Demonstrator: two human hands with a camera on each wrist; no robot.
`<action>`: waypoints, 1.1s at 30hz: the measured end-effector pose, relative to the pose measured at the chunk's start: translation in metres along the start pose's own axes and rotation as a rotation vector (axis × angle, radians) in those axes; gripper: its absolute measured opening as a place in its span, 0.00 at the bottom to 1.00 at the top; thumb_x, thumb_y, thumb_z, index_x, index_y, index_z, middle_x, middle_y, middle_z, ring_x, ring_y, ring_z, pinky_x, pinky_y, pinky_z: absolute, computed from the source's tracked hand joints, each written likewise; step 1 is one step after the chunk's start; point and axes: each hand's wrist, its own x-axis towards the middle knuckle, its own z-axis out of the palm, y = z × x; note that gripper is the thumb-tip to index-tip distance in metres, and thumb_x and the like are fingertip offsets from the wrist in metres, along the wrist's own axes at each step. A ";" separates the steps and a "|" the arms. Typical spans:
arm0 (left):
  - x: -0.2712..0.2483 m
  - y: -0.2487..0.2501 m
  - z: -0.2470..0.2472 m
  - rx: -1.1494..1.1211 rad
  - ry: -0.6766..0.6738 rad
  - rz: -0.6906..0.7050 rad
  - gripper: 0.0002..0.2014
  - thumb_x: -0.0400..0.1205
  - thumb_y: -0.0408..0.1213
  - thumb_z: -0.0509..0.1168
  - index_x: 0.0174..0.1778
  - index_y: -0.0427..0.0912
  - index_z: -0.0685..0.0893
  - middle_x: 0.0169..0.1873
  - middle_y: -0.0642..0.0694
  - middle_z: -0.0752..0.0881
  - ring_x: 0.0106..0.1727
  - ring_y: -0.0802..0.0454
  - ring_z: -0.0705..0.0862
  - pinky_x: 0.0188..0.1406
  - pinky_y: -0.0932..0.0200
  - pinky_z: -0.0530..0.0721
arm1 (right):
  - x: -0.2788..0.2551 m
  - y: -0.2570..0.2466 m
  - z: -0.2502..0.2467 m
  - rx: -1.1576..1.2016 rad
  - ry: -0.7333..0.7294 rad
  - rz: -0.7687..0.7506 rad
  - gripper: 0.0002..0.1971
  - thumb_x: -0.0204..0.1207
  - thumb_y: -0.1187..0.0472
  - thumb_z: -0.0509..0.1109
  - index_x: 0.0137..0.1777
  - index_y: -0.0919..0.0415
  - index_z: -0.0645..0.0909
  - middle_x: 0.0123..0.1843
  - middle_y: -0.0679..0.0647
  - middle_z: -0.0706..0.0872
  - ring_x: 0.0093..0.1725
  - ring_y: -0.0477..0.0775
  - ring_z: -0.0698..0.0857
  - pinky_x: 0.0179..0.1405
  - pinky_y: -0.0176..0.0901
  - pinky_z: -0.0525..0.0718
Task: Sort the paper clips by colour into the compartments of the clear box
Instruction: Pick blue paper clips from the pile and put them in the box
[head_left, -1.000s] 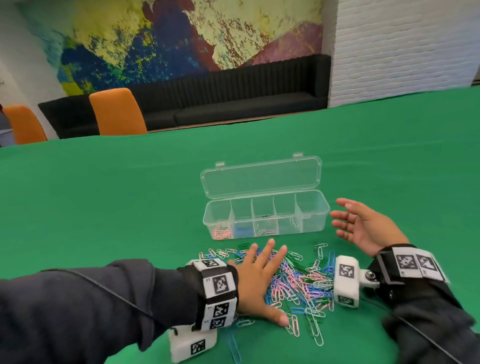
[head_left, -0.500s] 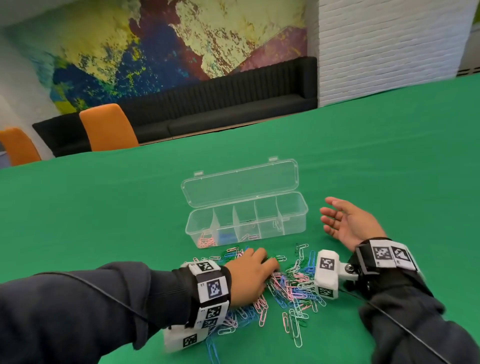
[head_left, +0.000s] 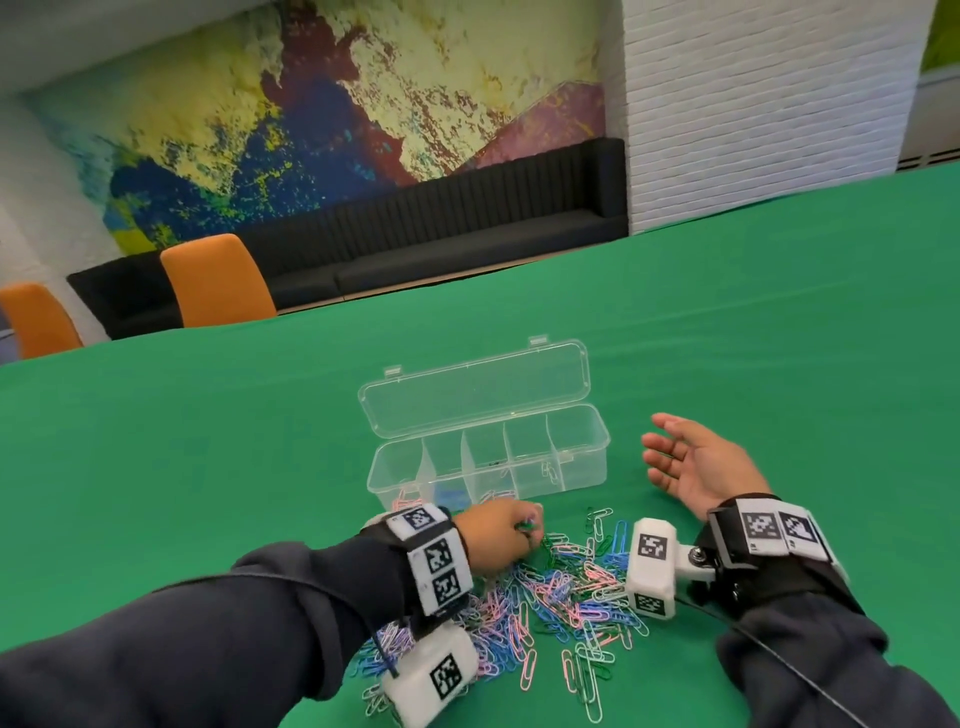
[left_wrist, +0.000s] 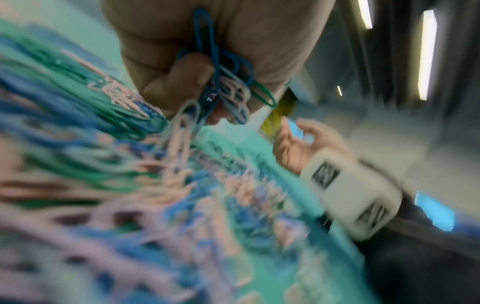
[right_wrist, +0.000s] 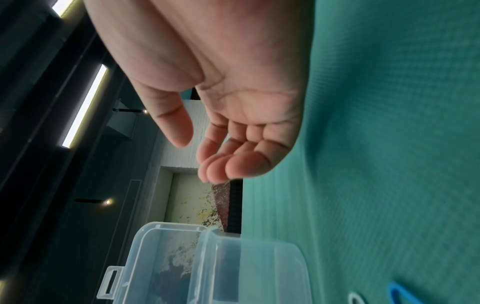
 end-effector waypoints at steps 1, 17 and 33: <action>-0.002 -0.004 -0.003 -0.157 -0.001 -0.018 0.15 0.81 0.25 0.53 0.34 0.50 0.72 0.33 0.51 0.74 0.28 0.57 0.72 0.27 0.65 0.75 | 0.000 0.000 0.000 -0.005 -0.001 0.000 0.07 0.82 0.62 0.58 0.47 0.56 0.78 0.35 0.53 0.81 0.21 0.43 0.81 0.19 0.32 0.79; -0.023 -0.051 0.018 -2.189 -0.305 -0.049 0.15 0.55 0.12 0.64 0.34 0.30 0.82 0.34 0.34 0.79 0.25 0.45 0.76 0.12 0.62 0.77 | -0.001 0.001 0.000 -0.019 0.008 0.071 0.09 0.83 0.62 0.55 0.48 0.56 0.77 0.26 0.51 0.84 0.21 0.44 0.82 0.19 0.31 0.80; -0.009 -0.069 0.018 -2.098 -0.374 0.001 0.38 0.80 0.63 0.47 0.47 0.33 0.91 0.53 0.31 0.87 0.48 0.35 0.88 0.56 0.37 0.80 | -0.055 -0.012 0.110 -0.761 -0.434 -0.153 0.10 0.66 0.64 0.76 0.46 0.62 0.81 0.36 0.56 0.85 0.31 0.46 0.81 0.29 0.35 0.78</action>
